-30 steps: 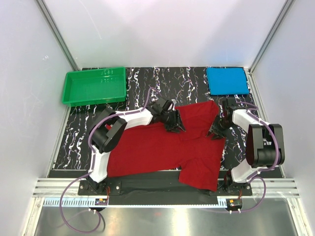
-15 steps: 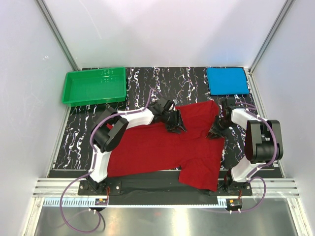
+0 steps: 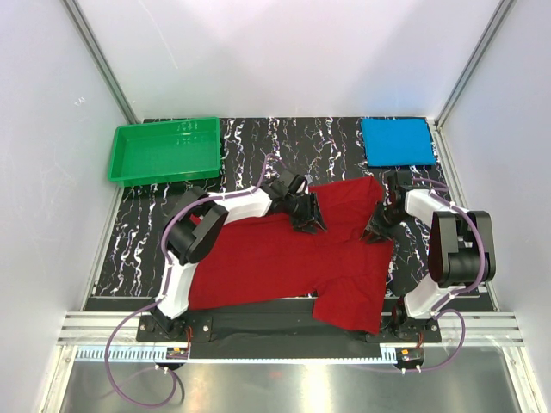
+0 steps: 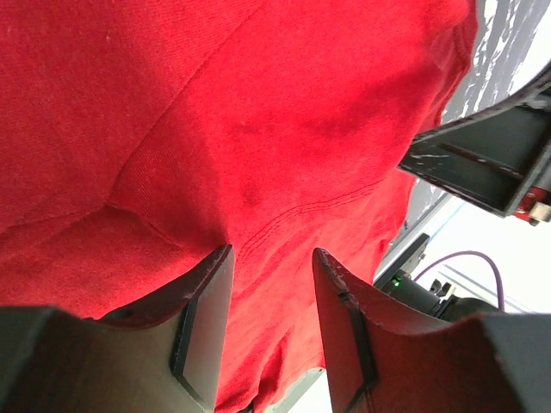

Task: Fold and stack the t-shirts
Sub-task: Fold the tshirt

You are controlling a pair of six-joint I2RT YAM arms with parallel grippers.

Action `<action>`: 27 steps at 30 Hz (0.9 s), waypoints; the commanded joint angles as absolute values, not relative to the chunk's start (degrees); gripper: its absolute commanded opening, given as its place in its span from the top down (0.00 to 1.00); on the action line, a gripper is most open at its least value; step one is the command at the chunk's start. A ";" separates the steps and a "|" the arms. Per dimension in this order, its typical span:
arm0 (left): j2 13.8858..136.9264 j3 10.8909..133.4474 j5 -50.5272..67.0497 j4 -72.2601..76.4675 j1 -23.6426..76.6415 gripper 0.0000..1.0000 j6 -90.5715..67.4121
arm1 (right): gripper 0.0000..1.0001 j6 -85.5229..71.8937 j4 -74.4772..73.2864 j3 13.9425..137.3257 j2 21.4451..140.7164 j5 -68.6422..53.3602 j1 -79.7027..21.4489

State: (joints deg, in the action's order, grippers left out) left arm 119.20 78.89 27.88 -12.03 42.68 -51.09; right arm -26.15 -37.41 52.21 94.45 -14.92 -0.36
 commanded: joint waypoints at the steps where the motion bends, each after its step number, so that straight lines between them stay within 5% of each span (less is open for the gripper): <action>1: 119.71 81.47 29.97 -11.69 42.54 0.53 -50.27 | 0.66 -25.31 -38.41 53.52 92.46 -13.62 -0.35; 22: 120.15 82.18 30.15 -12.13 42.28 0.53 -50.10 | 0.74 -24.34 -38.15 55.90 96.59 -13.97 -0.35; 27: 120.32 82.18 30.15 -12.13 42.28 0.53 -50.19 | 0.86 -24.17 -37.88 55.37 96.86 -14.24 -0.35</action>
State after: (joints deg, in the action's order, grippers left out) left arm 120.22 80.03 28.53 -12.86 42.57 -50.81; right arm -25.02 -38.39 54.15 96.73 -14.46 -0.36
